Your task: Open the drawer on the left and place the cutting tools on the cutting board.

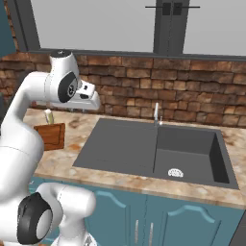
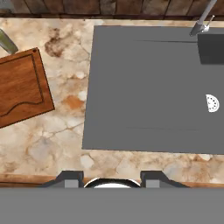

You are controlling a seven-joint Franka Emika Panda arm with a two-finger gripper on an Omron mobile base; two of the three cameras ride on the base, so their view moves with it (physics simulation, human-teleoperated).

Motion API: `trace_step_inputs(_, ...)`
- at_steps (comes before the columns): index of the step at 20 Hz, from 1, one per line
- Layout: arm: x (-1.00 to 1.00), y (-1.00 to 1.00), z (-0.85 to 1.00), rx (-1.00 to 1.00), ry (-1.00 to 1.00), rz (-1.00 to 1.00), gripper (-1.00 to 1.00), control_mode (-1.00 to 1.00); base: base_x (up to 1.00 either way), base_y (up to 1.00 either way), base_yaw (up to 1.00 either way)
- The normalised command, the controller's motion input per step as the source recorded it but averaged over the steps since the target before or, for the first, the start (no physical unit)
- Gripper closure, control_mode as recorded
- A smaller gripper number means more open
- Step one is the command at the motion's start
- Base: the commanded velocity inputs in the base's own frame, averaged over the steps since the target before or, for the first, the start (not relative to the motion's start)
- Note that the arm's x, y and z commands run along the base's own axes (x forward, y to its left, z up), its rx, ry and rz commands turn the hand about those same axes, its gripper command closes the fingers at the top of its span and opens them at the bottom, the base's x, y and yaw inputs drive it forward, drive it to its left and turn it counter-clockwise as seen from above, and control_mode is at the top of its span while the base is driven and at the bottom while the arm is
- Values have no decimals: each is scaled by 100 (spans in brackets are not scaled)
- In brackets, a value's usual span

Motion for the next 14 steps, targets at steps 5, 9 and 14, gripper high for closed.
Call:
trace_step_inputs(5, -35, 31, -9, -9, -3, 6, -100, -100, 0, 0, 0)
trace_step_inputs(9, -71, 85, -10, -19, -11, 10, -100, -100, 0, 0, 0)
trace_step_inputs(14, -80, 96, -18, -19, -11, 14, -100, -100, 0, 0, 0)
